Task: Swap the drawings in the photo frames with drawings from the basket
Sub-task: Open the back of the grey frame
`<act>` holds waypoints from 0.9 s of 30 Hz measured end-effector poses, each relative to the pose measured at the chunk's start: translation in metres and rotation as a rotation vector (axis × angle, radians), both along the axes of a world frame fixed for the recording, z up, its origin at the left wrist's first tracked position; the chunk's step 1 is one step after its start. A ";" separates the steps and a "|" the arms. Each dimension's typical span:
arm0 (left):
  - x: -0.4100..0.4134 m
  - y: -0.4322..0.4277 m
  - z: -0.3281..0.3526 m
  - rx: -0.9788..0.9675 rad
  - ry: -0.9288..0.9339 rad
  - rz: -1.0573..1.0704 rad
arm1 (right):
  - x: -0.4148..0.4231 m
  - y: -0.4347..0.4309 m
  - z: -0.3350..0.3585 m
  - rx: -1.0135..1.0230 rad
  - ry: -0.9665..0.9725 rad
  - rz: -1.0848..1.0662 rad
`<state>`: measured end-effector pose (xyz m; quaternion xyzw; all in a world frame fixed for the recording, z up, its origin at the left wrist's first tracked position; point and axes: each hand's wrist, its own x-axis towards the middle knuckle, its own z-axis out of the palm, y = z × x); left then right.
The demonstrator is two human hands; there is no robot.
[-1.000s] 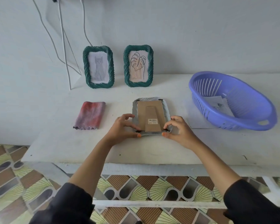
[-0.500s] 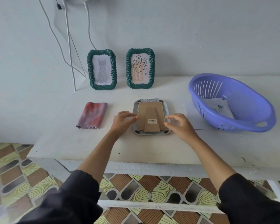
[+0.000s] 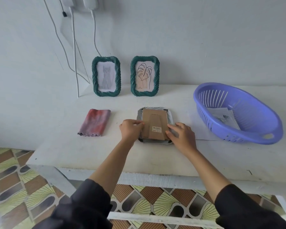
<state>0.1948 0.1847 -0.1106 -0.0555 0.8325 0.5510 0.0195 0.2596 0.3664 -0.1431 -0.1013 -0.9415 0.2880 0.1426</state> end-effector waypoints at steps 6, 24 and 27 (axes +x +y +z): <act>0.005 0.010 0.016 0.091 0.037 0.009 | -0.001 0.001 -0.001 0.018 -0.020 -0.001; -0.020 -0.079 0.030 0.181 0.145 0.222 | 0.002 -0.002 0.001 0.062 -0.039 0.015; -0.023 -0.080 0.018 0.014 0.081 0.170 | 0.002 -0.002 0.001 0.075 -0.025 0.011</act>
